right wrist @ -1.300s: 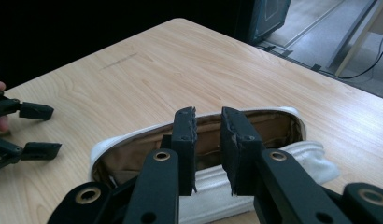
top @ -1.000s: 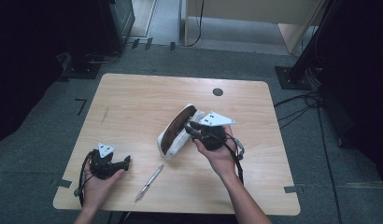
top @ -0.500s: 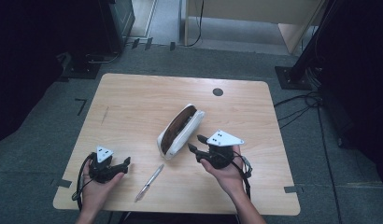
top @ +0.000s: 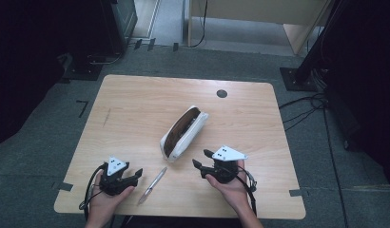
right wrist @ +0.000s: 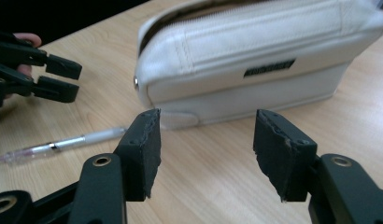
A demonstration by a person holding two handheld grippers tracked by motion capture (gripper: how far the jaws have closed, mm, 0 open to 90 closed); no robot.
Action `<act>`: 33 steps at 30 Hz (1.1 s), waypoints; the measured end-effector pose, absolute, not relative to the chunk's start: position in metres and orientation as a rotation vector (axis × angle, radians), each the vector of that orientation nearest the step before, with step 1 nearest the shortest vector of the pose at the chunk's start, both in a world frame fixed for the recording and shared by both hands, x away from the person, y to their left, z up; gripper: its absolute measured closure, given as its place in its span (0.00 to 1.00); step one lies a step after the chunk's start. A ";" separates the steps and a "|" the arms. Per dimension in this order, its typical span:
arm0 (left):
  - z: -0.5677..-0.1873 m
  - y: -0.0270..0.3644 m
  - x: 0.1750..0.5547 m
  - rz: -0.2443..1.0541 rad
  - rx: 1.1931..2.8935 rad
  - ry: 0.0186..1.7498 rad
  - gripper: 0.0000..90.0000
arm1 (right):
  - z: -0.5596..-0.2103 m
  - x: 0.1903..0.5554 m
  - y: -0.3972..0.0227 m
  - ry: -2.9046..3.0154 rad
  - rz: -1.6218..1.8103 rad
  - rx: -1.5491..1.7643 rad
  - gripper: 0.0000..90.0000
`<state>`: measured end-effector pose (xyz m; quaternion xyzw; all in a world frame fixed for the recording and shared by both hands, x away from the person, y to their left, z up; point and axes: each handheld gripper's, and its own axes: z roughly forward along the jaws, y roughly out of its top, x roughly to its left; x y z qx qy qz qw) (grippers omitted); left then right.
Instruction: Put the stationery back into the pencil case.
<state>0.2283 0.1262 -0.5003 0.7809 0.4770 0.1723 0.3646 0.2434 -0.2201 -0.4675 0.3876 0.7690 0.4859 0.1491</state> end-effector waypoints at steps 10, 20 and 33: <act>-0.506 0.102 0.221 0.330 2.123 1.090 0.57 | -0.485 0.239 -0.220 2.236 1.382 1.152 0.48; -0.505 0.088 0.215 0.299 2.165 1.013 0.60 | -0.489 0.238 -0.216 2.247 1.367 1.144 0.48; -0.507 0.068 0.216 0.300 2.195 1.025 0.54 | -0.491 0.237 -0.218 2.246 1.350 1.163 0.49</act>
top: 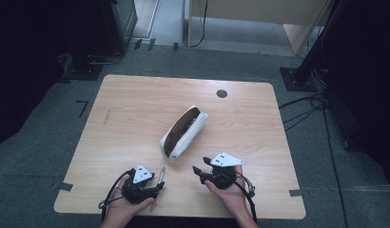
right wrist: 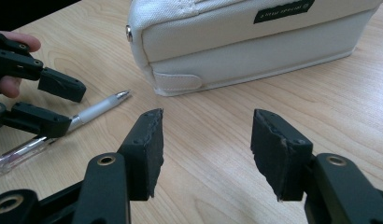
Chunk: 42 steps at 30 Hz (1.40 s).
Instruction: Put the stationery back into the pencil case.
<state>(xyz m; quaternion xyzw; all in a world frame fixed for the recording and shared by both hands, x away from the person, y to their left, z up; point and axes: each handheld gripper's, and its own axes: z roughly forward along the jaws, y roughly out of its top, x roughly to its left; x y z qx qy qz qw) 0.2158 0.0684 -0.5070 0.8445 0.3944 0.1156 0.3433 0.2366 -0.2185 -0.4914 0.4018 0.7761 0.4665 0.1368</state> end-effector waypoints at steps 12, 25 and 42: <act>-0.505 0.069 0.217 0.356 2.272 0.947 0.86 | -0.493 0.236 -0.218 2.262 1.358 1.150 0.50; -0.505 0.061 0.216 0.296 2.308 0.736 0.89 | -0.501 0.235 -0.211 2.340 1.409 1.111 0.58; -0.502 0.037 0.224 0.297 2.352 0.835 0.77 | -0.504 0.235 -0.206 2.376 1.416 1.091 0.60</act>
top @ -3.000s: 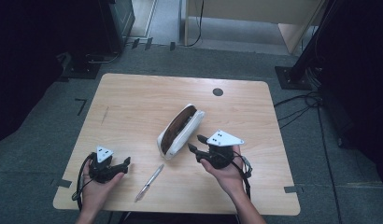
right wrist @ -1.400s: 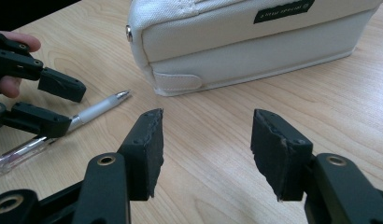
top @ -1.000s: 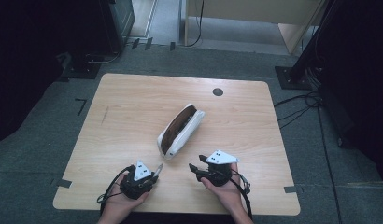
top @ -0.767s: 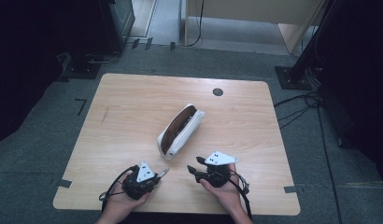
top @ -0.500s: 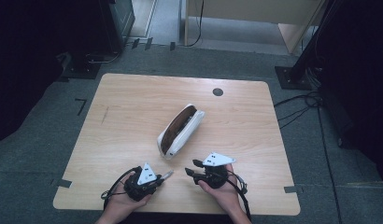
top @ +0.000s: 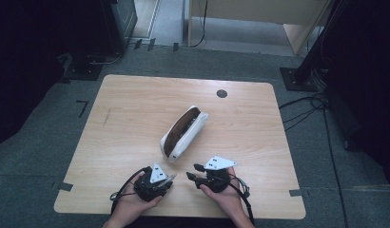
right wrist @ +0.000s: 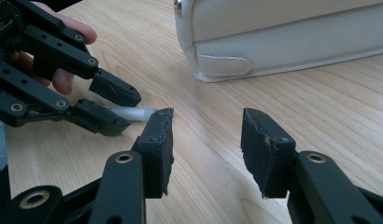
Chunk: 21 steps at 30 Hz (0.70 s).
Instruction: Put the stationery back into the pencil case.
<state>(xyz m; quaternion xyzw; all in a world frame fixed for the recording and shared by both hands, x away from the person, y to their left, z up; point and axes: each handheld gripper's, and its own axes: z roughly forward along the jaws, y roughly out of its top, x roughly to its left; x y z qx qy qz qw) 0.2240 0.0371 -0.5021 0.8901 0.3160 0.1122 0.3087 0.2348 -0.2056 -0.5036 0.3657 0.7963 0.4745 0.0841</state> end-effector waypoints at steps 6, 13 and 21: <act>-0.502 0.036 0.224 0.305 2.351 0.839 0.90 | -0.503 0.235 -0.209 2.370 1.418 1.099 0.60; -0.497 0.046 0.222 0.321 2.296 0.845 0.91 | -0.504 0.235 -0.214 2.328 1.392 1.121 0.53; -0.482 0.069 0.220 0.359 2.165 0.895 0.91 | -0.507 0.234 -0.226 2.267 1.312 1.187 0.38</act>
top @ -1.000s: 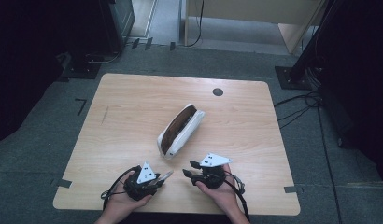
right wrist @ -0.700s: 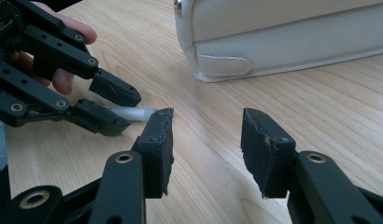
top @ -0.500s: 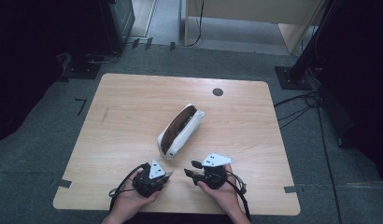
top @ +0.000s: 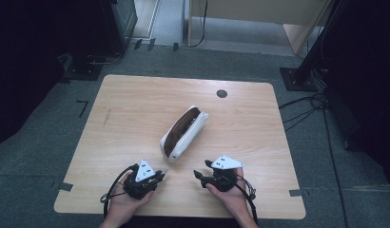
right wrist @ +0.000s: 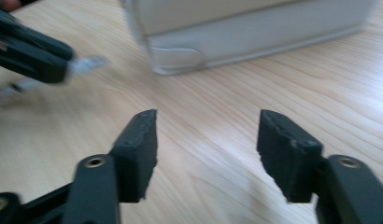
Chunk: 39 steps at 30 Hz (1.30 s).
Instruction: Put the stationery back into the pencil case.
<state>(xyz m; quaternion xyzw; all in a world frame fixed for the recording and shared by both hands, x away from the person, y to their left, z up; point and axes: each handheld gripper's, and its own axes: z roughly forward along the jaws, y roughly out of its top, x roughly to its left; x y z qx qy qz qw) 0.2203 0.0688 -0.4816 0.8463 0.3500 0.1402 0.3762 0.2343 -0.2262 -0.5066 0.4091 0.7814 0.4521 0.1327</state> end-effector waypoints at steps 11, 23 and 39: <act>-0.468 0.076 0.219 0.394 2.106 0.898 0.91 | -0.512 0.232 -0.254 2.150 1.047 1.352 0.00; -0.456 0.081 0.222 0.412 2.064 0.899 0.91 | -0.512 0.223 -0.306 2.050 0.989 1.455 0.00; -0.432 0.078 0.232 0.454 1.988 0.884 0.91 | -0.520 0.207 -0.362 1.978 0.910 1.597 0.00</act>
